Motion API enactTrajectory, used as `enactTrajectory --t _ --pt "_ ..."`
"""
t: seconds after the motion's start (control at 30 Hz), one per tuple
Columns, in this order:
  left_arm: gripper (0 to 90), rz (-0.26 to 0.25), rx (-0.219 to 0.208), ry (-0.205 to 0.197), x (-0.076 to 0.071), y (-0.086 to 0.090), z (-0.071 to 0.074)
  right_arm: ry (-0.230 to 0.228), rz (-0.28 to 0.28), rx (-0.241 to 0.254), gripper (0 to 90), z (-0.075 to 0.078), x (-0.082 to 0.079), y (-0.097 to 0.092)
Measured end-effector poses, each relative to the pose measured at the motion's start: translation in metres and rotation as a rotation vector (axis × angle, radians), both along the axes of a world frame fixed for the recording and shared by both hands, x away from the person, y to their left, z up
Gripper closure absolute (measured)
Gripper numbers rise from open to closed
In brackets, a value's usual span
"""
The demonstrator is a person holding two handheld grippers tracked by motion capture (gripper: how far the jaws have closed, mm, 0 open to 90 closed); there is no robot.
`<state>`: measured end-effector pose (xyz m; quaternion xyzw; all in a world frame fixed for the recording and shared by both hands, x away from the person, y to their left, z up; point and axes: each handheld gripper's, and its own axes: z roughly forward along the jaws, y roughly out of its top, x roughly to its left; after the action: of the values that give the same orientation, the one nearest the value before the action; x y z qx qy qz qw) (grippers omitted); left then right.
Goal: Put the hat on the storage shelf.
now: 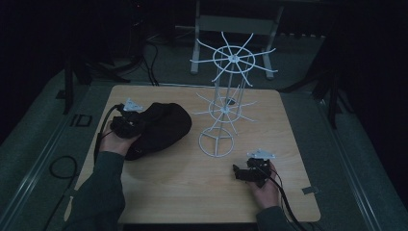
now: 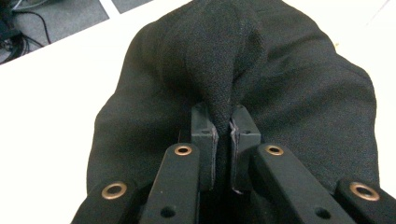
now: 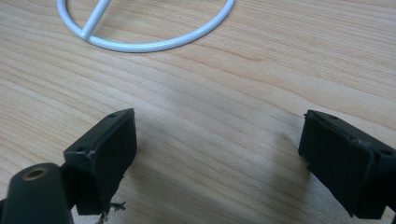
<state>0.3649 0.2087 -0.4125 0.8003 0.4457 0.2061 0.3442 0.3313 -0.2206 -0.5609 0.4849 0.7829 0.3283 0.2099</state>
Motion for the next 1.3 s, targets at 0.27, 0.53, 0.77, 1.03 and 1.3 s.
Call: enactTrajectory --t 0.27,0.53,0.77,1.03,1.3 --pt "84.2 -0.005 -0.081 -0.026 -0.006 0.006 0.013 -0.001 -0.001 0.001 11.1 0.0 0.0 0.0" --pt "84.2 0.0 -0.121 -0.075 -0.013 0.009 0.029 0.0 -0.002 0.001 11.1 0.0 0.0 0.0" --pt "84.2 -0.002 -0.188 -0.101 -0.017 0.016 0.04 0.0 -0.003 0.003 11.1 0.0 0.0 0.0" --pt "84.2 0.003 -0.263 -0.131 -0.018 0.025 0.049 0.0 -0.002 0.003 11.1 0.0 0.0 0.0" --pt "84.2 -0.009 -0.388 -0.144 -0.019 0.033 0.053 0.001 -0.002 0.002 11.1 0.0 0.0 0.0"
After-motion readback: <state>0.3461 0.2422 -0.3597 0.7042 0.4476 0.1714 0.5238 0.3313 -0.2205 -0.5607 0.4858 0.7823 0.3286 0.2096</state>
